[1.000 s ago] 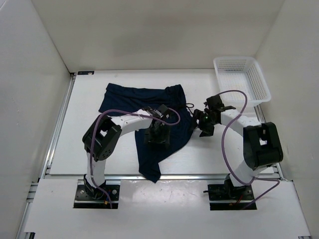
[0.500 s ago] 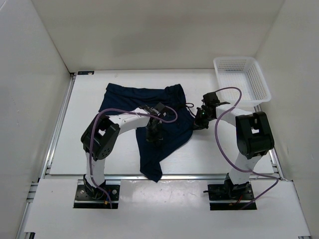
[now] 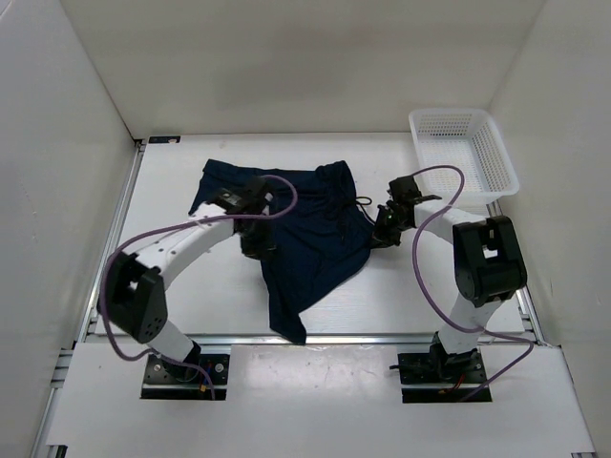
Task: Fold and stack the shorts
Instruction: Flatten the shorts out, then fold the shorts
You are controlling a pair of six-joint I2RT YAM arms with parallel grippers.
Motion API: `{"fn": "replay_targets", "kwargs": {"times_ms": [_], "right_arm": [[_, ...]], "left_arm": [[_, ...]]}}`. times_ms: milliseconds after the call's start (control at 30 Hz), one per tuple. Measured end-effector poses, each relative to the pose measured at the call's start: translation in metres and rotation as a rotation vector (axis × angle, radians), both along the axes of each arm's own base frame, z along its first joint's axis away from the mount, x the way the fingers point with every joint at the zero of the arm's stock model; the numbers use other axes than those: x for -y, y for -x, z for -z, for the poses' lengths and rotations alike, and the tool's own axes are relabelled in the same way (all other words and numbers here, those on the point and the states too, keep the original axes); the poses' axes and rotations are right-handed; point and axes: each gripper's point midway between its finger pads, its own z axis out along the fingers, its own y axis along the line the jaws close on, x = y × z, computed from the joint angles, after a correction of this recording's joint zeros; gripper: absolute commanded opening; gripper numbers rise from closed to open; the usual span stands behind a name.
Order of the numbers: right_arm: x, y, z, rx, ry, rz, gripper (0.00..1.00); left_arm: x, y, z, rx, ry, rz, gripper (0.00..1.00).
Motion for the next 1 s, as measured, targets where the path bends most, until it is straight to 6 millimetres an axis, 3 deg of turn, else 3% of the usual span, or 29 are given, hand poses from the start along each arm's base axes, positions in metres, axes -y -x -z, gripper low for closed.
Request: {"fn": "replay_targets", "kwargs": {"times_ms": [100, 200, 267, 400, 500, 567, 667, 833, 900, 1000], "right_arm": [[0.003, 0.000, -0.005, 0.018, 0.010, 0.006, 0.00], [0.004, 0.000, -0.010, 0.033, 0.013, 0.013, 0.00], [0.005, 0.001, -0.010, 0.033, 0.015, 0.016, 0.00], [0.006, 0.004, -0.007, 0.026, 0.021, 0.018, 0.00], [0.007, 0.005, -0.007, 0.025, 0.022, 0.019, 0.00], [0.007, 0.007, -0.007, 0.024, 0.022, 0.019, 0.00], [0.007, 0.006, -0.009, 0.031, 0.021, 0.019, 0.00], [0.008, 0.006, -0.009, 0.030, 0.023, 0.024, 0.00], [0.009, 0.007, -0.007, 0.027, 0.028, 0.031, 0.00], [0.012, 0.011, -0.002, 0.012, 0.038, 0.051, 0.00]], "left_arm": [[-0.052, -0.008, -0.006, 0.016, -0.048, -0.138, 0.10], [-0.106, -0.016, 0.002, -0.008, -0.101, -0.308, 0.11], [-0.137, -0.019, 0.012, -0.041, -0.132, -0.405, 0.25], [-0.178, -0.023, 0.034, -0.126, -0.159, -0.530, 0.31], [-0.199, -0.024, 0.044, -0.165, -0.165, -0.600, 0.50], [-0.206, -0.027, 0.040, -0.158, -0.163, -0.621, 0.69], [-0.205, -0.042, 0.024, -0.104, -0.154, -0.613, 0.70], [-0.175, -0.048, 0.010, -0.034, -0.143, -0.514, 0.52], [-0.157, -0.041, 0.015, -0.042, -0.123, -0.469, 0.36], [-0.133, -0.029, 0.032, -0.100, -0.107, -0.411, 0.23]]}}
